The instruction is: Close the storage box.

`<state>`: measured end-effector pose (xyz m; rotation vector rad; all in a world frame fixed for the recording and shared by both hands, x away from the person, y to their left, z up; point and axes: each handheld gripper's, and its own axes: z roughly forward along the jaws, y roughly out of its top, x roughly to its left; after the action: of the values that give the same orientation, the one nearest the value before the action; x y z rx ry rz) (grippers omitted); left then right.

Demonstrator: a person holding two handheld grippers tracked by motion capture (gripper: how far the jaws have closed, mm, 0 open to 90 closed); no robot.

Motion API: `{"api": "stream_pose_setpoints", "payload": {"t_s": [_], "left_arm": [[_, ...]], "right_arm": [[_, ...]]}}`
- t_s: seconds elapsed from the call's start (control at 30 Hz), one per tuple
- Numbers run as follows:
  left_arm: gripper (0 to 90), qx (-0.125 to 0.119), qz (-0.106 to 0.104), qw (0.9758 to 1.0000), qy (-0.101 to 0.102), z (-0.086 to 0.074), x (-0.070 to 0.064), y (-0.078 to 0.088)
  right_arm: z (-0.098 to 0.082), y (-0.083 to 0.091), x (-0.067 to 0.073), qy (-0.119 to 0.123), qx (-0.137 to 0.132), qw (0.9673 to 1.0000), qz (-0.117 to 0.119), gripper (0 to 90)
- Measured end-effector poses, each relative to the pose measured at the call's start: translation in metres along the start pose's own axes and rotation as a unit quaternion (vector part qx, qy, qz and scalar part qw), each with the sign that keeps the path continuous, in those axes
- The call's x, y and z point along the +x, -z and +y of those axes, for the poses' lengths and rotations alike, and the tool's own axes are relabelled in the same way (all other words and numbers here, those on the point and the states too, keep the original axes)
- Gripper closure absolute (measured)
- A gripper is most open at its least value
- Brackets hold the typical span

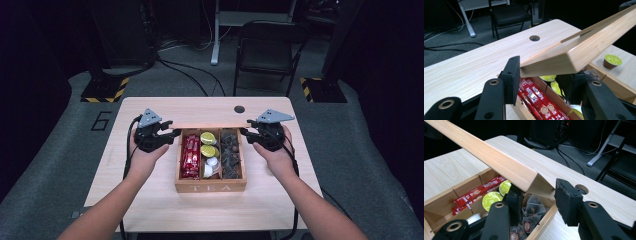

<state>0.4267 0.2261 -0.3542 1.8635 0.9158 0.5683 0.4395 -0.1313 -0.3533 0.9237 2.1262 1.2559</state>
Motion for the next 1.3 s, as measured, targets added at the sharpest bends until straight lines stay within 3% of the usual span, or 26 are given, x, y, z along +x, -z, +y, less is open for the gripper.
{"api": "stream_pose_setpoints", "payload": {"t_s": [0.37,0.63,1.1,1.3], "left_arm": [[55.0,-0.001,-0.008,1.0000,-0.002,-0.011,-0.007,0.010],[55.9,0.001,-0.020,0.9998,0.007,-0.021,-0.010,0.015],[55.9,0.001,-0.014,0.9998,-0.015,-0.038,-0.018,0.017],[55.9,0.007,-0.017,0.9996,-0.022,-0.047,-0.021,0.019]], "right_arm": [[-0.011,0.003,0.005,0.009,-0.004,0.9999,0.002,57.6],[-0.021,0.005,0.009,0.001,-0.001,0.9999,0.013,56.4],[-0.035,0.014,0.016,-0.009,-0.003,0.9996,0.027,54.6],[-0.044,0.018,0.020,-0.001,-0.002,0.9995,0.031,54.7]]}}
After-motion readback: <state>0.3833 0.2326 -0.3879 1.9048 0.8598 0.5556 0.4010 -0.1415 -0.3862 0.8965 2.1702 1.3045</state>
